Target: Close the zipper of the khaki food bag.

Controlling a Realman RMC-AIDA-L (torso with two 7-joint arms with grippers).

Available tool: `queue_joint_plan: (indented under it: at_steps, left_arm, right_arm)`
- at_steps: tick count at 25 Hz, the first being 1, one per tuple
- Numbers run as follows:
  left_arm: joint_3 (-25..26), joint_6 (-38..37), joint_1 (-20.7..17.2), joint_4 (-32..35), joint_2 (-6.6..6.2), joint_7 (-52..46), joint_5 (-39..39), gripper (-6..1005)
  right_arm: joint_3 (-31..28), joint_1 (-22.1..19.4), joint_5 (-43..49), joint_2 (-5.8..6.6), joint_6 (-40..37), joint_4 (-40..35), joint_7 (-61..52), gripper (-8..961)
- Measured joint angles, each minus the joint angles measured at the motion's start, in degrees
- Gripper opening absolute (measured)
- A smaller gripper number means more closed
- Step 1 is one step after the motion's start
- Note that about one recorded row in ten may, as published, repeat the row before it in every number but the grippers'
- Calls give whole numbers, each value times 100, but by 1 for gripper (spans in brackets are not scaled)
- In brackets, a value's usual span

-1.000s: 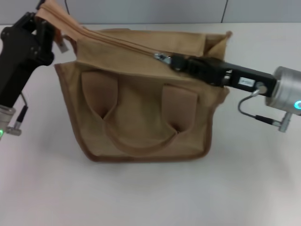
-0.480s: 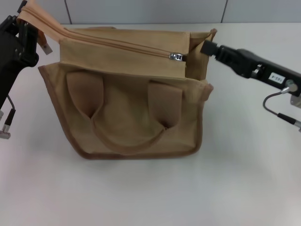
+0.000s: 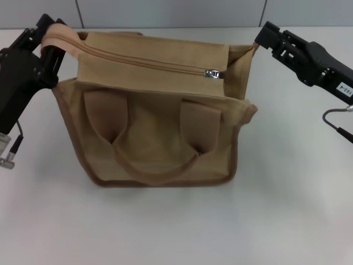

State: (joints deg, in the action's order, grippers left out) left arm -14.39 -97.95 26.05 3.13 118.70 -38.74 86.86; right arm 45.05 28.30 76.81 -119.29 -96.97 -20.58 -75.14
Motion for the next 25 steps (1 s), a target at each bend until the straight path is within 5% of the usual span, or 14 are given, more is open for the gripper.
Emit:
queue_joint_plan:
  at_steps: [7, 14, 20, 25]
  left_arm:
    - [158, 19, -465, 91, -13, -11, -47, 405]
    - [446, -311, -1482, 205, -23, -36, -51, 720]
    - [203, -1227, -2114, 733, -81, -314, 190, 819]
    - [-968, -1691, -2308, 1731, -117, -310, 553, 825]
  right_arm:
    - [-29, -26, -2, -9, -231, 134, 452, 433]
    - [-84, -85, -138, -12, -461, 295, 762, 629]
    - [61, -98, -180, -20, -860, 371, 1523, 629]
    - [1127, 64, 89, 5, -891, 132, 1764, 629]
